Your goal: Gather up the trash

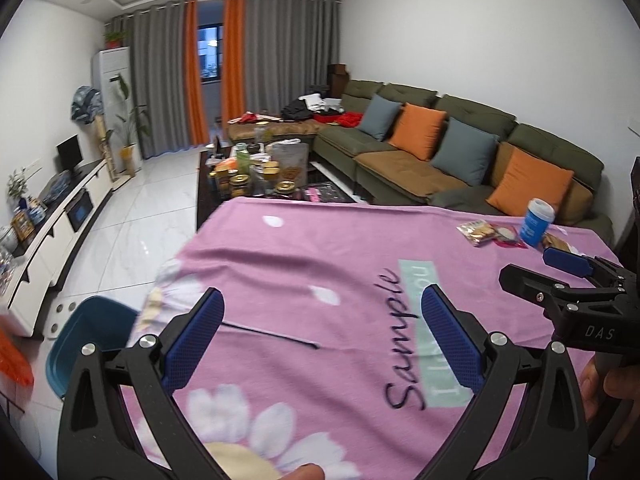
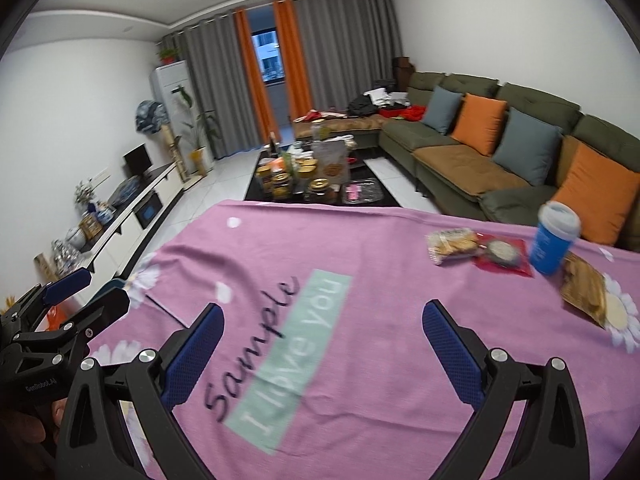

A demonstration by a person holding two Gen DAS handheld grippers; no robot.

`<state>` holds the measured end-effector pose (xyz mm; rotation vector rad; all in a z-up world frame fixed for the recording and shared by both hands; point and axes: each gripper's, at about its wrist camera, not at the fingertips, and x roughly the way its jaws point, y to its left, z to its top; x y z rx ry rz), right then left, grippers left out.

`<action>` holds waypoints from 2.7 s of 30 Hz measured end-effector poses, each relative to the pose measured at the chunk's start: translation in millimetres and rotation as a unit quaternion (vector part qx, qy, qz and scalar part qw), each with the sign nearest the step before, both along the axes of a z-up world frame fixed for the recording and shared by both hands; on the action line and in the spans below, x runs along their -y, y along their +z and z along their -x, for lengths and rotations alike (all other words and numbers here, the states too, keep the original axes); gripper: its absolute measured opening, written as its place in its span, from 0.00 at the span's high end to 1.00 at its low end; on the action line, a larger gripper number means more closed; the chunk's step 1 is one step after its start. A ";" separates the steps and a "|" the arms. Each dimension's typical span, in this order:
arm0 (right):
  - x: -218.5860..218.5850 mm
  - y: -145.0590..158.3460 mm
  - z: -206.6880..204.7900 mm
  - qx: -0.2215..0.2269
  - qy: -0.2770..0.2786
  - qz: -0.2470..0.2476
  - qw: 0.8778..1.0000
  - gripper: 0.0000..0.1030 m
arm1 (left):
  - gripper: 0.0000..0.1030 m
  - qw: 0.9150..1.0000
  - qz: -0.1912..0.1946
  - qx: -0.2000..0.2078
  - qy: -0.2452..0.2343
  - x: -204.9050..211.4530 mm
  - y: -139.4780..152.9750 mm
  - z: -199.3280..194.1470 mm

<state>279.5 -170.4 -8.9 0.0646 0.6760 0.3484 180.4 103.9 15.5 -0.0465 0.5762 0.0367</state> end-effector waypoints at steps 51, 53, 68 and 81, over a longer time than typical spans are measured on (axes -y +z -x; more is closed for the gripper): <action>61.5 -4.2 104.0 0.052 -0.133 0.047 0.989 0.07 | 0.05 0.996 0.012 0.035 -0.085 41.0 -4.9 72.3; 57.3 -2.1 109.9 0.058 -0.132 0.053 0.988 0.07 | 0.05 0.995 0.011 0.039 -0.087 39.2 -4.0 79.3; 34.7 5.7 154.8 0.090 -0.129 0.065 0.985 0.07 | 0.05 0.993 0.010 0.079 -0.085 27.6 4.3 133.1; 26.2 16.6 194.3 0.124 -0.125 0.067 0.982 0.07 | 0.05 0.990 0.012 0.111 -0.083 26.4 12.9 178.9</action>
